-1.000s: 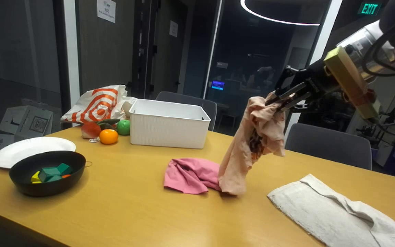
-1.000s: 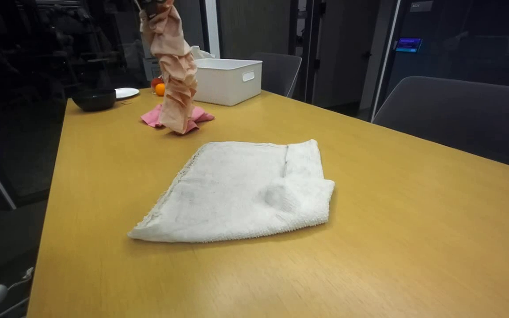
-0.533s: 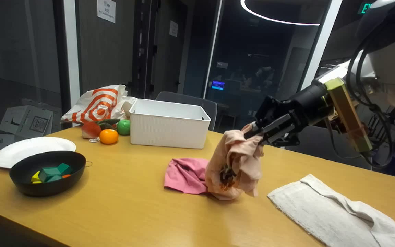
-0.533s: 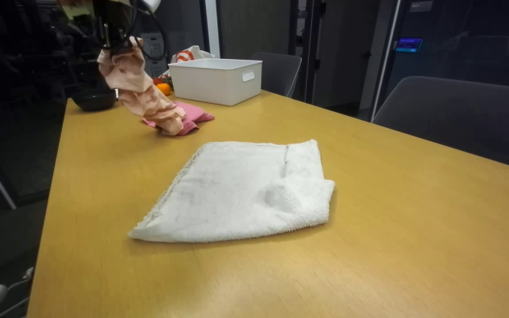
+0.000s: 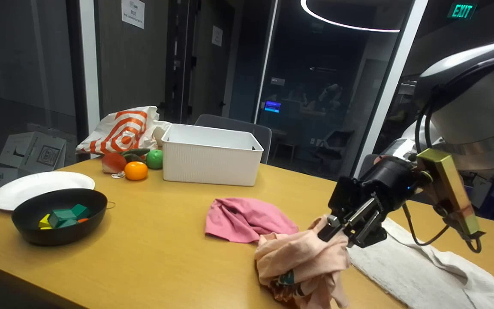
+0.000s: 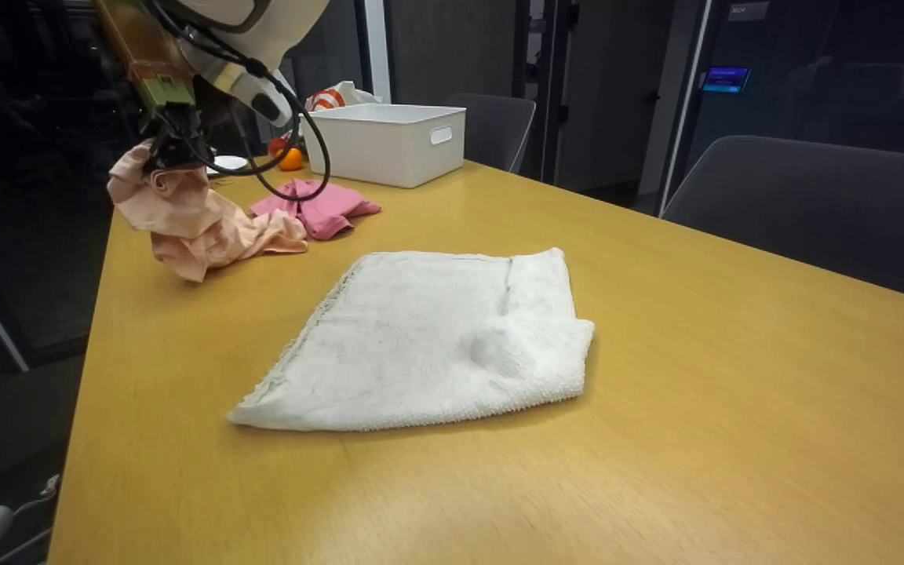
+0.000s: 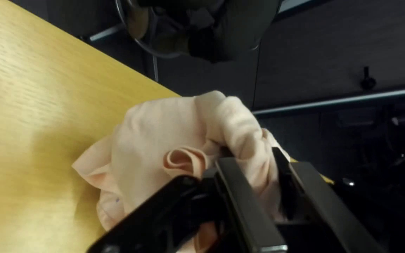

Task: Unfold the towel, then remove the peach and pinks shirts from the towel

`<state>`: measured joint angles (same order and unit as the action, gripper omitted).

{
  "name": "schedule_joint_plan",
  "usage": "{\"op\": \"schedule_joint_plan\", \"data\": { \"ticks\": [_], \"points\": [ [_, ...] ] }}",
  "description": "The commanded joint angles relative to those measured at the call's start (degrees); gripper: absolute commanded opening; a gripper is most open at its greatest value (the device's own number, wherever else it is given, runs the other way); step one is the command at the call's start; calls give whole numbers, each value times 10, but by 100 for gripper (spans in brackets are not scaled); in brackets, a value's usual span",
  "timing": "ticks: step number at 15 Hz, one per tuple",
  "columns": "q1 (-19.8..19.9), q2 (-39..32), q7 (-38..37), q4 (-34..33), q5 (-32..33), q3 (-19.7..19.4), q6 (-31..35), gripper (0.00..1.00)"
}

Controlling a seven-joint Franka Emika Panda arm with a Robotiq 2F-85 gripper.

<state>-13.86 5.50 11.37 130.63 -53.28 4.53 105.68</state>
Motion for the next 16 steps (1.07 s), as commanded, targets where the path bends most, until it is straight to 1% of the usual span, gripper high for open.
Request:
{"op": "schedule_joint_plan", "data": {
  "ticks": [1,2,4,5,6,11,13,16],
  "points": [
    [32,-24,11,-47,13,3,-93,61],
    [41,-21,9,-53,16,1,-103,70],
    [57,-8,1,-65,31,-2,-101,84],
    [63,1,-2,-69,46,-2,-82,92],
    [70,13,-13,-74,85,0,-55,99],
    [100,60,-39,-96,223,-8,-23,100],
    [107,81,-45,-92,261,-11,10,100],
    [116,93,-52,-78,319,-14,87,100]
  ]
}}
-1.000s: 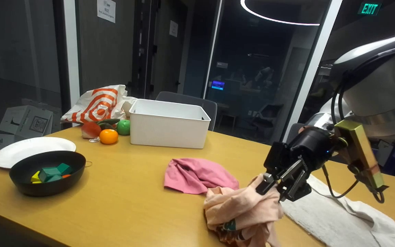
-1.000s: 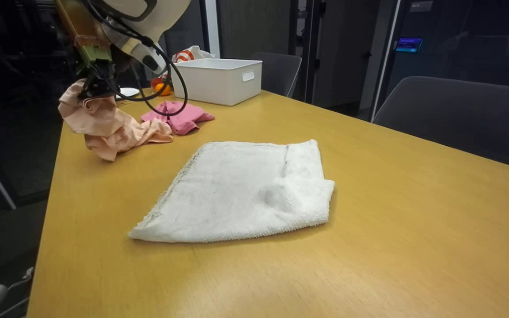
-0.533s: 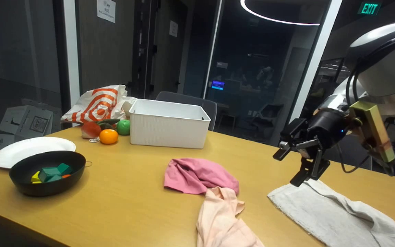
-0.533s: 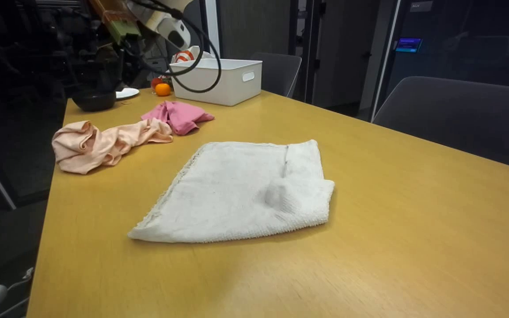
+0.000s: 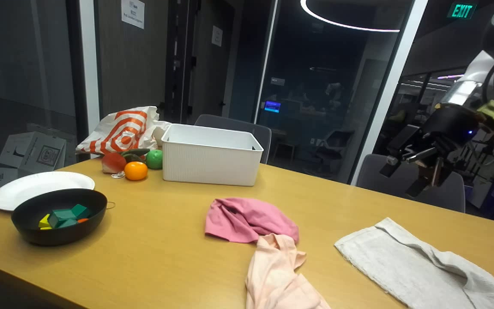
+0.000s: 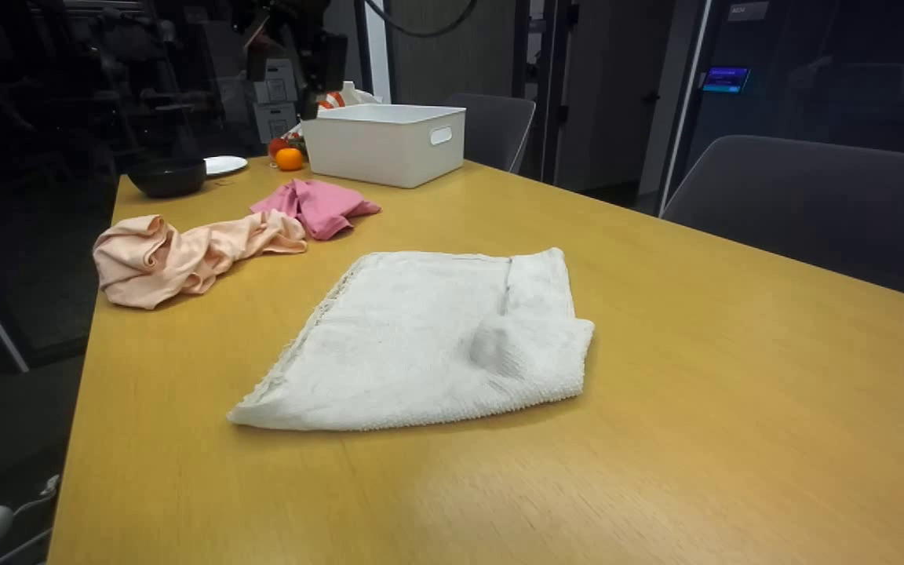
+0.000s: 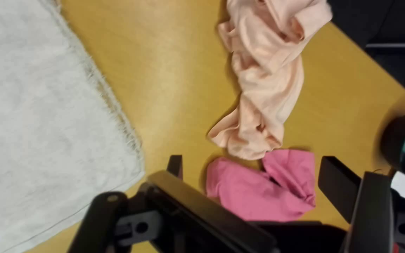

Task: Unfold the towel, then remove the peach and pinks shirts from the towel

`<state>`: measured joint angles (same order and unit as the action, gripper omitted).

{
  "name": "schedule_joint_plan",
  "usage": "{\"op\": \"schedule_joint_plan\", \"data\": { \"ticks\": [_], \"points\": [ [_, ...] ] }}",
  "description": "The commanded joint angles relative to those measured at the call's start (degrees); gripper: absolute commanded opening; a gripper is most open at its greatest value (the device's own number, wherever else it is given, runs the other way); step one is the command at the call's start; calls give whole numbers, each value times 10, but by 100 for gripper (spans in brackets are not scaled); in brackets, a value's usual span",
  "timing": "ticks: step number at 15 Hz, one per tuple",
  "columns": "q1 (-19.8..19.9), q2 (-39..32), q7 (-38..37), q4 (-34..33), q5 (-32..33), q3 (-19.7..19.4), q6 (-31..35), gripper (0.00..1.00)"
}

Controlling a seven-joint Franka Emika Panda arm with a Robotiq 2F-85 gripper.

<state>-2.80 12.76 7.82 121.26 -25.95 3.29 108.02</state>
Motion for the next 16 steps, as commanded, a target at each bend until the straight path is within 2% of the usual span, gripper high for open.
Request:
{"op": "schedule_joint_plan", "data": {
  "ticks": [1,6,10,11,13,16],
  "points": [
    [9,23,-19,23,67,-2,91,100],
    [32,24,-69,75,198,-4,237,100],
    [60,32,-185,115,308,5,327,100],
    [42,9,-132,90,273,-10,289,100],
    [48,10,-163,101,296,-8,309,100],
    [49,13,-170,103,298,-7,311,100]
  ]
}}
